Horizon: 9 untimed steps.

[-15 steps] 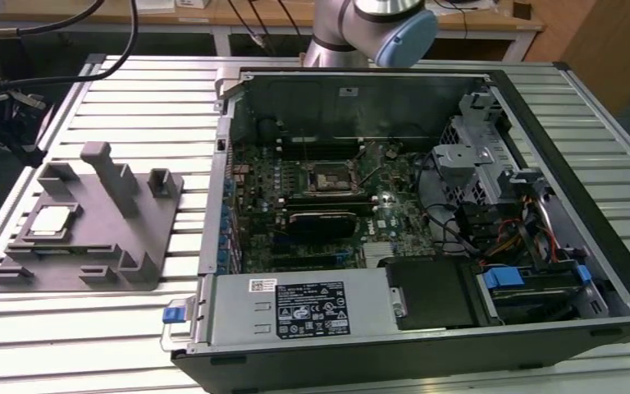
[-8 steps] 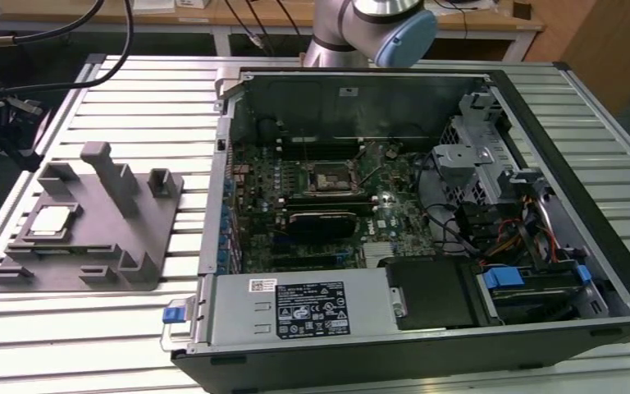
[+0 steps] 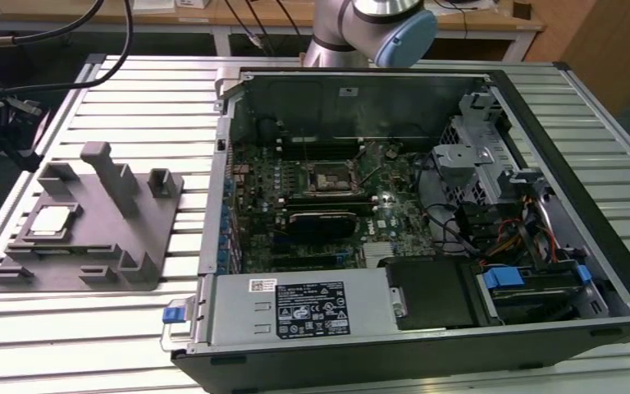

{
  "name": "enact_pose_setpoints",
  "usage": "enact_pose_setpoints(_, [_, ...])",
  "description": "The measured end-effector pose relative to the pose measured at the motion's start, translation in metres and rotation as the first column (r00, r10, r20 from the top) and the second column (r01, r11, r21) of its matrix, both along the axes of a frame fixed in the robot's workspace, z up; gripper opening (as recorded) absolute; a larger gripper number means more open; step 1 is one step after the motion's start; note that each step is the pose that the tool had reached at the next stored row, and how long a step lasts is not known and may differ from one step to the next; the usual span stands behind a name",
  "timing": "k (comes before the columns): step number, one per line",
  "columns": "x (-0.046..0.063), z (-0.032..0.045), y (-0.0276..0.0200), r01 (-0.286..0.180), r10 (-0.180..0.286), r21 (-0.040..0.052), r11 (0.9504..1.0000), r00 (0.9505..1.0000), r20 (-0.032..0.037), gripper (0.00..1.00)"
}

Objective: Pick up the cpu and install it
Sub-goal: 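Pick up the cpu and move it towards the insertion slot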

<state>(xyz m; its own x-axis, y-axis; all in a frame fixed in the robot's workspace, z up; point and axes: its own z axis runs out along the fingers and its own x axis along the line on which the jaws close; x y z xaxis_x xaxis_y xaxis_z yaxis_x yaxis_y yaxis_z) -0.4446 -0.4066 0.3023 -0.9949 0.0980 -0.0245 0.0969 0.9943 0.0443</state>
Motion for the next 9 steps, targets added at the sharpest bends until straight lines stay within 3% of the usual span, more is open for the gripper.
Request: enact_pose_setpoints(9, [-0.0027, -0.0061, -0.0011, 0.000, 0.000, -0.0020, 1.0000, 1.0000, 0.0000, 0.11])
